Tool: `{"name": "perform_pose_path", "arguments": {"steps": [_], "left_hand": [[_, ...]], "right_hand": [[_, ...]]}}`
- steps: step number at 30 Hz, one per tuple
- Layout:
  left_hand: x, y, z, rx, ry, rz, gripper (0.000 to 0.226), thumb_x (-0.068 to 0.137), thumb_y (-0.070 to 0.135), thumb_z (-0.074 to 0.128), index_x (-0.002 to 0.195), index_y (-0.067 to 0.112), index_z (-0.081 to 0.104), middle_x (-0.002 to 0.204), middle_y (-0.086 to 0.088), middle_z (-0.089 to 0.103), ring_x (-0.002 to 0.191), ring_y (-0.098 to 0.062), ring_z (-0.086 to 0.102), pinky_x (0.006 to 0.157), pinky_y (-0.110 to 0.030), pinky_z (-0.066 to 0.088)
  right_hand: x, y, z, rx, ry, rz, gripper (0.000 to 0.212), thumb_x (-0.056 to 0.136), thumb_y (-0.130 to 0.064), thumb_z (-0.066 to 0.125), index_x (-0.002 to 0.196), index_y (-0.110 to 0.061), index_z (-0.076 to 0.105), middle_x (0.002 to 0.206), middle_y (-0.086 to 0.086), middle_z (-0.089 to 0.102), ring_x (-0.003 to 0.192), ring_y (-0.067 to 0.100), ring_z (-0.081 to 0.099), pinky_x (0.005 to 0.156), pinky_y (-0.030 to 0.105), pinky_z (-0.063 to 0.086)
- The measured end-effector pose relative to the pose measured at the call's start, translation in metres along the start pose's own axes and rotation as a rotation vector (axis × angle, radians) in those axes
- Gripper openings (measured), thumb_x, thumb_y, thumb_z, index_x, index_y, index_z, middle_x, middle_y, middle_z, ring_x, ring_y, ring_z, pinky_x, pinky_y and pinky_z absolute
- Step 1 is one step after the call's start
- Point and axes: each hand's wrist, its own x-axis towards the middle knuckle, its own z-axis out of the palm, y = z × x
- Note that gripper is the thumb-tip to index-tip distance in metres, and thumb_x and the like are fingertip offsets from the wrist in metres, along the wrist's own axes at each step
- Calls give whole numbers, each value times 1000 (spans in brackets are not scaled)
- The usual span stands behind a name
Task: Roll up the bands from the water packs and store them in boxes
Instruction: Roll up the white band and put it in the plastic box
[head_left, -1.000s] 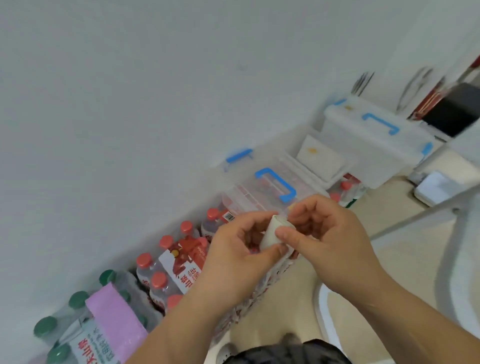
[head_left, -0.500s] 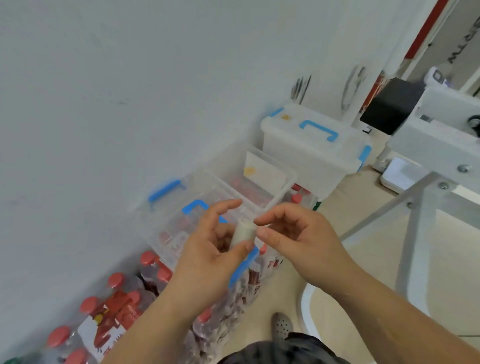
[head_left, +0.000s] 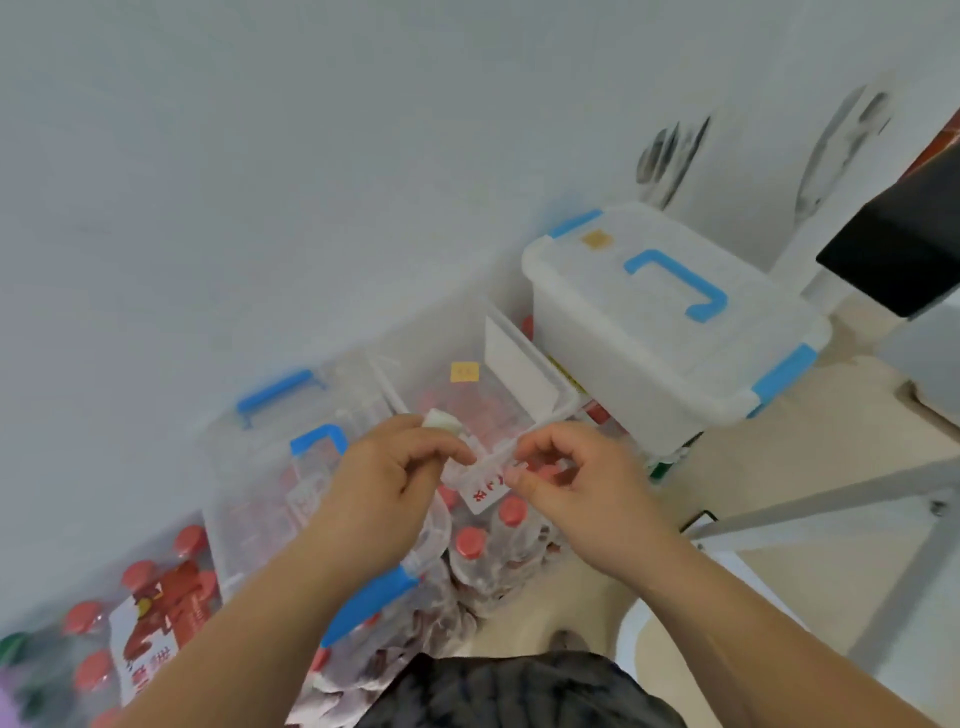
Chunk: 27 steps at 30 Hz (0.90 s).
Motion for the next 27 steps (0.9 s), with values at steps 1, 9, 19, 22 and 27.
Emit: {"name": "perform_pose_path", "arguments": {"steps": [1, 9, 19, 22, 27], "left_hand": [[3, 0, 1, 49, -3, -5, 39, 91, -6, 58, 88, 27, 77, 84, 17, 59, 84, -1, 59, 70, -5, 39], [21, -4, -5, 306, -141, 63, 31, 84, 10, 67, 104, 31, 77, 86, 5, 58, 75, -10, 58, 66, -25, 47], [40, -23, -1, 519, -226, 301, 30, 70, 36, 78, 99, 29, 77, 91, -1, 63, 80, -25, 61, 71, -35, 52], [44, -26, -1, 506, -242, 364, 28, 66, 39, 69, 90, 26, 78, 81, -3, 62, 73, -28, 62, 66, -36, 52], [51, -28, -6, 504, -248, 399, 24, 66, 38, 69, 84, 25, 79, 77, -4, 60, 70, -27, 61, 63, -31, 48]], "right_hand": [[3, 2, 1, -33, 0, -29, 12, 84, -37, 77, 90, -36, 67, 98, -21, 63, 88, -3, 62, 79, 24, 53], [16, 12, 18, -248, 1, -124, 27, 82, -39, 78, 108, -32, 73, 117, -23, 57, 117, 7, 47, 94, 9, 31], [5, 9, 48, -170, 340, -36, 19, 80, -25, 78, 91, -30, 64, 107, -12, 49, 86, 4, 60, 80, 27, 55], [7, 11, 57, -57, 354, 112, 19, 81, -28, 78, 76, -29, 60, 82, -6, 64, 69, 10, 65, 67, 33, 56], [10, 10, 70, 396, 281, 358, 14, 82, -21, 81, 82, -12, 69, 78, 10, 75, 66, 19, 69, 60, 31, 56]]}}
